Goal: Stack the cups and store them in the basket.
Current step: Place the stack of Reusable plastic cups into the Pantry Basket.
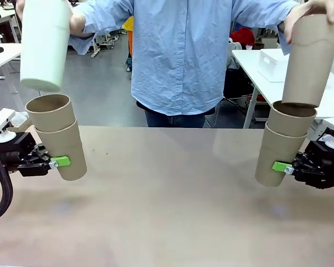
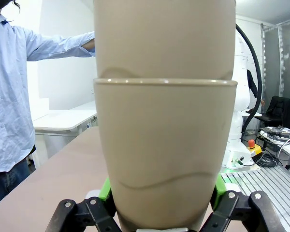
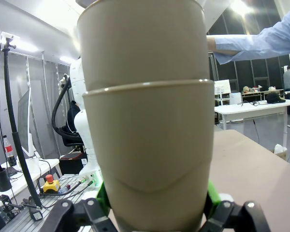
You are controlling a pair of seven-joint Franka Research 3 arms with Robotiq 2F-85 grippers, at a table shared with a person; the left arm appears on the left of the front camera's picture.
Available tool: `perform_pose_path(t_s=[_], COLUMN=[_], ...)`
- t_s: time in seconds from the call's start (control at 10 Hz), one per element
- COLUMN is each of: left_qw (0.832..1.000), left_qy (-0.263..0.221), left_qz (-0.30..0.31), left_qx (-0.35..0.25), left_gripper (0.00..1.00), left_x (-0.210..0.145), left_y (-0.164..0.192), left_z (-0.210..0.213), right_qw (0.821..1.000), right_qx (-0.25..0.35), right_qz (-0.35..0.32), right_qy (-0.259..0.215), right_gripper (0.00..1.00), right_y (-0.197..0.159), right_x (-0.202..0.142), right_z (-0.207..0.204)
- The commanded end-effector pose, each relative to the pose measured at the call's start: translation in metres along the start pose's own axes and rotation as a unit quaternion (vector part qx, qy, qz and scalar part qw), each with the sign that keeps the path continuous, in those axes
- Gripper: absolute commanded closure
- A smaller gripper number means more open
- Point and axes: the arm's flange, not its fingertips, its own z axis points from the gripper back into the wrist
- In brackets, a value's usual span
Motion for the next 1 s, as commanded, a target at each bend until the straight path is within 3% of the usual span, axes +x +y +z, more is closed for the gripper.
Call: perform_pose_path(t_s=[0.0, 0.9], left_qw=[1.0, 1.0], left_qy=[-0.003, -0.003], left_qz=[-0.002, -0.002], left_qx=[0.0, 0.0], left_gripper=[0.14, 0.14], left_x=[0.0028, 0.0028], left_y=[-0.0015, -0.0015], left_z=[0.0007, 0.0007], right_qw=[1.0, 1.0], right_qx=[0.002, 0.002], right_qz=[0.002, 0.002], right_qy=[0.0, 0.0], right_gripper=[0.14, 0.14], right_y=[-0.0001, -0.0001], right_x=[0.0026, 0.0026], right_z=[-0.0023, -0.0023])
